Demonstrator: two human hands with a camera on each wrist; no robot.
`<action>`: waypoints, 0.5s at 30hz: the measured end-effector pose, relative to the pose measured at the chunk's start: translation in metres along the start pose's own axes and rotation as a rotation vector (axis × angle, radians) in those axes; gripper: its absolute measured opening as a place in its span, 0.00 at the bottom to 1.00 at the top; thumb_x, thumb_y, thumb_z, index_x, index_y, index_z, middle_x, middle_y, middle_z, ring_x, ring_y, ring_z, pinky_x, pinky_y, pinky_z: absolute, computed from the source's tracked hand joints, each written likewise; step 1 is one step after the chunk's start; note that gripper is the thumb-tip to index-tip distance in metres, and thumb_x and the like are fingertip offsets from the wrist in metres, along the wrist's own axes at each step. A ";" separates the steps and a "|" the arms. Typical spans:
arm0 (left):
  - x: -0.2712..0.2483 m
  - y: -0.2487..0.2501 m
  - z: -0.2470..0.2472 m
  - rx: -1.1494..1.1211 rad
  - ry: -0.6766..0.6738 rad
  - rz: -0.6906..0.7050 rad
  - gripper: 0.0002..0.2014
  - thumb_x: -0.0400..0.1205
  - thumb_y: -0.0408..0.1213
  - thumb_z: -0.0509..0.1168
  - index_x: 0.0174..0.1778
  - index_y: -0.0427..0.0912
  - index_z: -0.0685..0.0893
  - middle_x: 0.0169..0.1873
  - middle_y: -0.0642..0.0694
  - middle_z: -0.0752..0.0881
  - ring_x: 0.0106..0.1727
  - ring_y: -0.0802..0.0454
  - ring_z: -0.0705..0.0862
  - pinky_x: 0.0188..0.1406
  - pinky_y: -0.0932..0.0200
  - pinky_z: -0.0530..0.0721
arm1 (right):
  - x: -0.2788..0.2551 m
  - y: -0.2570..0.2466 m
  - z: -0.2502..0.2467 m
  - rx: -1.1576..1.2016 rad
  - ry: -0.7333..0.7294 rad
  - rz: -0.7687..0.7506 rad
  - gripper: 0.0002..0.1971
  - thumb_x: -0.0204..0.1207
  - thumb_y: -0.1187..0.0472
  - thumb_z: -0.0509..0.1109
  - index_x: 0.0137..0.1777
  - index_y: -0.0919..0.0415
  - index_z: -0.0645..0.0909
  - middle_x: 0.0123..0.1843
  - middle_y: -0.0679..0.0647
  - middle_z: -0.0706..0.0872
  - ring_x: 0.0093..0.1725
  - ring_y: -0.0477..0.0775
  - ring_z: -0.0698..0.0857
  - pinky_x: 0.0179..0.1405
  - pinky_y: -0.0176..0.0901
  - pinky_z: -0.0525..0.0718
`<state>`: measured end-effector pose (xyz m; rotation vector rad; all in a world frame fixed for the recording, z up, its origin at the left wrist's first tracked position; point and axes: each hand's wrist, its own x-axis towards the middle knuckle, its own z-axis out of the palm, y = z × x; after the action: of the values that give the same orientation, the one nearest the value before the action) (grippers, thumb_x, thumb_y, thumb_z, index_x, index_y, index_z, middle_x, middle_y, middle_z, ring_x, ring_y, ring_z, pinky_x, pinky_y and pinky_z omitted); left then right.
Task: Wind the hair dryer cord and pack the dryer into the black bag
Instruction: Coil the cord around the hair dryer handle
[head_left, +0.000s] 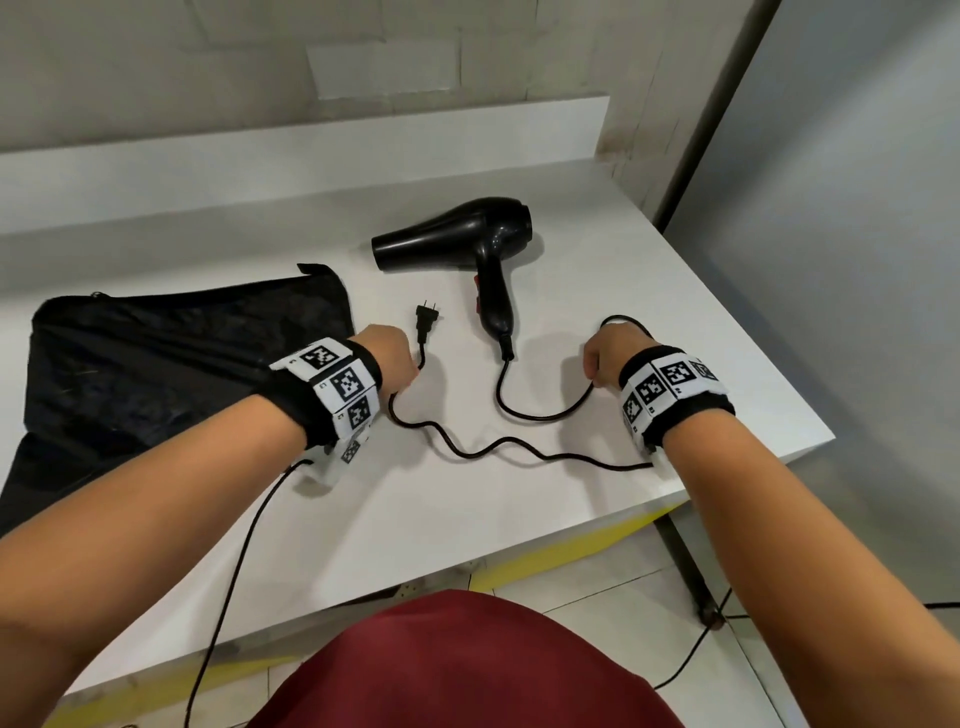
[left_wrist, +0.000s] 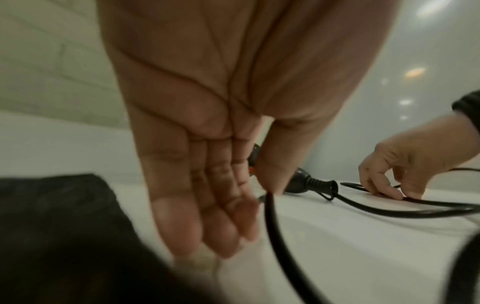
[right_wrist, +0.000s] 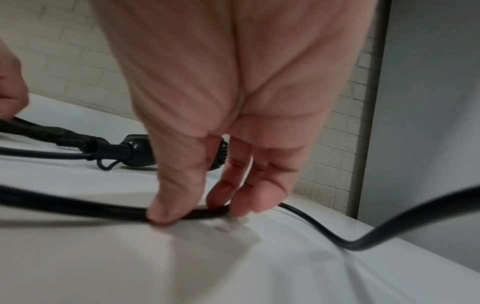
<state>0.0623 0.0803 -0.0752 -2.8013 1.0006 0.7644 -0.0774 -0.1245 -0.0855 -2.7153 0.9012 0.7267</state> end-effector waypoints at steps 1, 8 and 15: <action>0.001 0.003 -0.003 0.036 0.046 0.010 0.17 0.82 0.39 0.56 0.60 0.33 0.81 0.60 0.37 0.84 0.60 0.40 0.82 0.53 0.54 0.78 | 0.000 -0.002 -0.001 -0.021 -0.017 0.011 0.14 0.74 0.67 0.67 0.60 0.65 0.82 0.46 0.56 0.81 0.47 0.56 0.82 0.54 0.43 0.82; 0.011 0.058 -0.012 -0.011 0.199 0.429 0.22 0.79 0.34 0.64 0.70 0.51 0.75 0.73 0.45 0.67 0.73 0.43 0.70 0.73 0.51 0.70 | -0.001 0.001 0.004 0.211 0.029 0.059 0.15 0.72 0.71 0.66 0.60 0.65 0.81 0.34 0.49 0.78 0.32 0.45 0.76 0.36 0.36 0.77; 0.035 0.082 -0.012 0.426 0.070 0.471 0.25 0.81 0.31 0.61 0.74 0.52 0.72 0.82 0.43 0.52 0.83 0.39 0.49 0.77 0.41 0.61 | 0.008 -0.005 0.012 0.187 0.029 0.113 0.11 0.59 0.77 0.73 0.39 0.70 0.76 0.54 0.69 0.84 0.49 0.65 0.84 0.50 0.50 0.84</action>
<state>0.0403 -0.0069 -0.0731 -2.2663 1.6425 0.4152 -0.0736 -0.1203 -0.1001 -2.5342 1.0789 0.5922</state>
